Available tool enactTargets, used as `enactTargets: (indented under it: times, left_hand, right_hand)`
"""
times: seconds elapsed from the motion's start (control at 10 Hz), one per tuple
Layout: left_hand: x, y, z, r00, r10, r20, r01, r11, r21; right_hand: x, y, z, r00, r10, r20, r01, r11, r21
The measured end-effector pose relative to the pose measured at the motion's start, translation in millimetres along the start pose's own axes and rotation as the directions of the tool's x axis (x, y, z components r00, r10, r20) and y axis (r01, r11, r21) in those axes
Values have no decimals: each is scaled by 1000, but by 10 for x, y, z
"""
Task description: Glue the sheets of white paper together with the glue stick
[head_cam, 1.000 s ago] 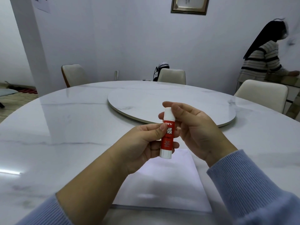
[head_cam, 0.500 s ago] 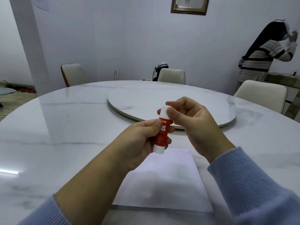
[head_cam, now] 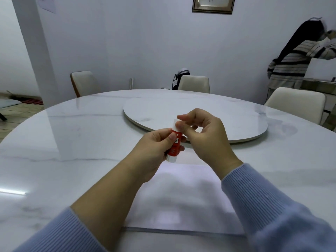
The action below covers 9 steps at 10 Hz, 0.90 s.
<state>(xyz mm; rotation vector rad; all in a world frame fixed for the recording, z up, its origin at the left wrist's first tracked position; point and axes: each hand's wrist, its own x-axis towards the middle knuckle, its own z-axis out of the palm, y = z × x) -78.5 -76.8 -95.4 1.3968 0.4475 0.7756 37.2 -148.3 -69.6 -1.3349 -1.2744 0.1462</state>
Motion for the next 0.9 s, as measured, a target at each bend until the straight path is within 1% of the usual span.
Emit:
enactTargets:
  times: [0.1,0.2,0.3,0.4,0.5,0.6,0.7,0.8,0.9]
  left_hand:
    - [74,-72,-2,997,68,-45,-61,989,132]
    - [145,-147,-10,988,106,-112,-85,980,181]
    - [174,-217,9,987,93,-131,-65,976,207]
    - [203,-267,5,985,69,-157,-34,975,219]
    - [230,-310,3,987,50,-151,-14,974,228]
    - [250,-363,-7,987,50,-150,-7,962,274]
    - [263,-381,-24,987,73,-146,-14,929,371]
    - [262,-391,-21,985,105,-138,-35,901,433]
    - [257,-370,-7,985,89,-150,-15,901,433]
  right_hand:
    - [-38,144,-32,1000,-24,0,24,999,-42]
    - [-56,246,-82,998,11,59,-6,996,-84]
    - [-68,320,-77,992,44,122,-29,992,-123]
    - [-75,342,-80,987,57,147,-32,986,-166]
    - [-82,366,-91,985,69,156,-41,983,-176]
    - [-96,398,-93,982,81,169,-51,982,-180]
    - [-102,420,-106,982,87,167,-54,979,-195]
    - [-112,421,-125,991,56,122,-26,973,-230]
    - [-112,404,-159,996,77,47,-63,967,-247]
